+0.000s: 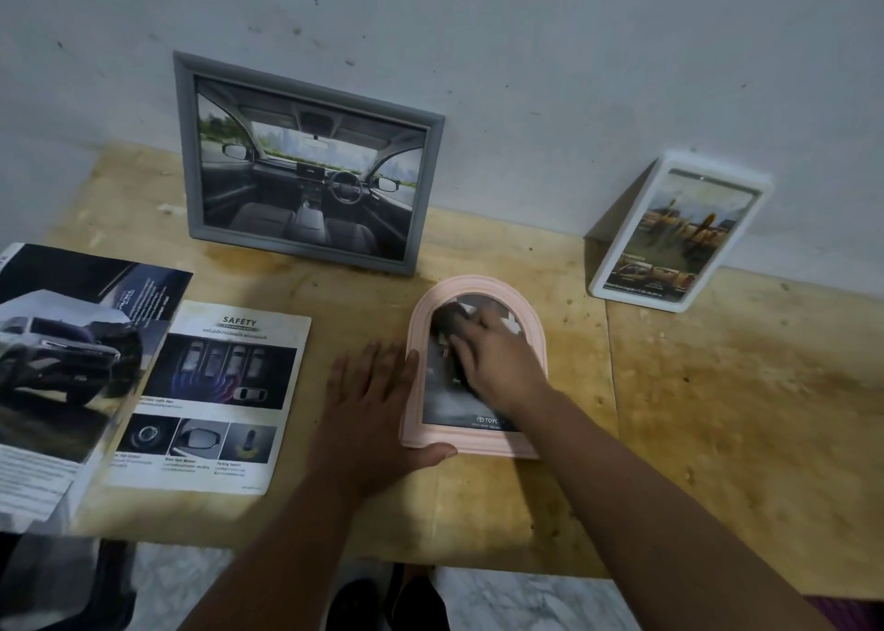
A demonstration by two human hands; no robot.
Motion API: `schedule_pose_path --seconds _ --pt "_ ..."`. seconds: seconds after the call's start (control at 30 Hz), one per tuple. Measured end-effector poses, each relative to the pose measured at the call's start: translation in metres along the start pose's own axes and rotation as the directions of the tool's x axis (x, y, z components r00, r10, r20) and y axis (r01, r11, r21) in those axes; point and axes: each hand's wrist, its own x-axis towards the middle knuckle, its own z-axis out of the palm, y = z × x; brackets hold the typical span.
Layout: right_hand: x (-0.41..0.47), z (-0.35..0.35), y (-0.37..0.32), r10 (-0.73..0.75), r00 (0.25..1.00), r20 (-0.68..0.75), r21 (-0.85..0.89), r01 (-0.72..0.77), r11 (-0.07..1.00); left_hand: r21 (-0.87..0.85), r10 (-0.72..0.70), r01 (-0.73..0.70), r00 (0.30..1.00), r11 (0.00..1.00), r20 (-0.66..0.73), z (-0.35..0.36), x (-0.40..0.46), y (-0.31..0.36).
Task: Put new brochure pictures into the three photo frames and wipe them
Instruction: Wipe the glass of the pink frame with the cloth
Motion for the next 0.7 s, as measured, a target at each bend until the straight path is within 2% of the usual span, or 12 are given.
schedule_pose_path --seconds 0.13,0.23,0.27,0.33,0.4,0.47,0.5,0.57,0.7 --pt "-0.045 0.007 -0.016 -0.133 0.987 0.087 -0.036 0.136 0.990 -0.004 0.003 -0.003 1.000 1.000 0.004 0.001 -0.001 -0.001" --pt "-0.066 -0.011 -0.015 -0.197 0.957 0.214 0.057 0.189 0.980 -0.007 0.016 -0.016 1.000 1.000 0.002 0.001 -0.001 -0.003" --pt "-0.062 -0.020 -0.013 -0.188 0.944 0.270 0.143 0.153 0.978 -0.012 0.019 -0.019 1.000 1.000 -0.004 0.001 -0.001 -0.003" --pt "-0.042 -0.036 -0.006 -0.099 0.940 0.327 0.343 -0.020 0.939 -0.014 0.021 -0.021 1.000 1.000 -0.014 0.000 -0.001 -0.002" --pt "-0.012 -0.046 0.005 0.139 0.975 0.175 0.466 -0.207 0.860 -0.015 0.021 -0.021 1.000 1.000 -0.021 0.000 -0.001 -0.001" --pt "0.009 -0.040 0.009 0.312 0.950 0.003 0.426 -0.284 0.859 -0.012 0.013 -0.014 1.000 1.000 -0.013 0.000 -0.001 -0.001" --pt "0.013 -0.032 0.007 0.306 0.952 -0.018 0.351 -0.281 0.893 -0.010 0.010 -0.010 1.000 1.000 -0.006 0.000 -0.001 -0.001" --pt "0.009 -0.014 -0.004 0.186 0.982 0.045 0.205 -0.191 0.960 -0.010 0.002 -0.002 1.000 1.000 0.001 0.001 0.000 -0.002" --pt "-0.028 -0.005 -0.018 0.013 0.987 0.159 0.168 -0.040 0.985 -0.008 0.009 -0.009 1.000 1.000 0.005 0.001 -0.001 -0.002"
